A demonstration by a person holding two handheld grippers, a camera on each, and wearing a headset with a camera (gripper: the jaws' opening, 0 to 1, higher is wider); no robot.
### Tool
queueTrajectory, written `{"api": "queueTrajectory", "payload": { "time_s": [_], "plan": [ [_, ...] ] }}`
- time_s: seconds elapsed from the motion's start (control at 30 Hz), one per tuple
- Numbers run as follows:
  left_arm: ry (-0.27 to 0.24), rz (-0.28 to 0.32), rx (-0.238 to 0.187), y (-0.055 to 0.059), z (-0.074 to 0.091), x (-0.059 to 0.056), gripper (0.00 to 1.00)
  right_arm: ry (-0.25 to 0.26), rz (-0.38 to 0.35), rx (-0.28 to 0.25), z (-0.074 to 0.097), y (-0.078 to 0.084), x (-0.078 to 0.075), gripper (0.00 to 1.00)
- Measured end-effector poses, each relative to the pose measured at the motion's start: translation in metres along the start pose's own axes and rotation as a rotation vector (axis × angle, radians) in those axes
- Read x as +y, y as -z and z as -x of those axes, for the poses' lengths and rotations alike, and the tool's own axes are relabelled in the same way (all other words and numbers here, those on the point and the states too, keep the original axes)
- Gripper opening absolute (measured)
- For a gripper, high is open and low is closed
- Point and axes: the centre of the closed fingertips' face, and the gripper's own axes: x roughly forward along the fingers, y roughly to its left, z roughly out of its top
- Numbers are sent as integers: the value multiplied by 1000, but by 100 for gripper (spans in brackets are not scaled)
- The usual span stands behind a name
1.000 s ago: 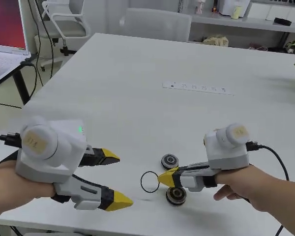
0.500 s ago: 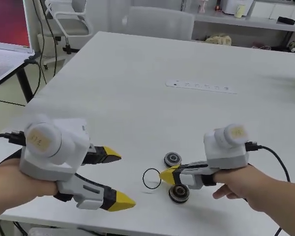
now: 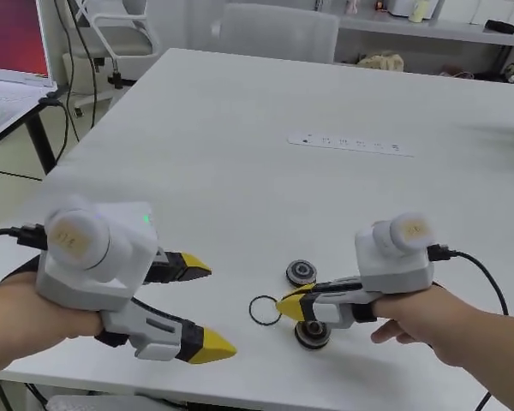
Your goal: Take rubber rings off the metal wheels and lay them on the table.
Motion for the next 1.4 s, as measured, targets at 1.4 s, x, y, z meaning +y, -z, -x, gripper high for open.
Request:
{"api": "queueTrajectory", "payload": {
  "time_s": [1.4],
  "plan": [
    [122, -58, 17, -37, -62, -9, 51, -73, 122, 6, 61, 14, 8, 24]
  ]
}}
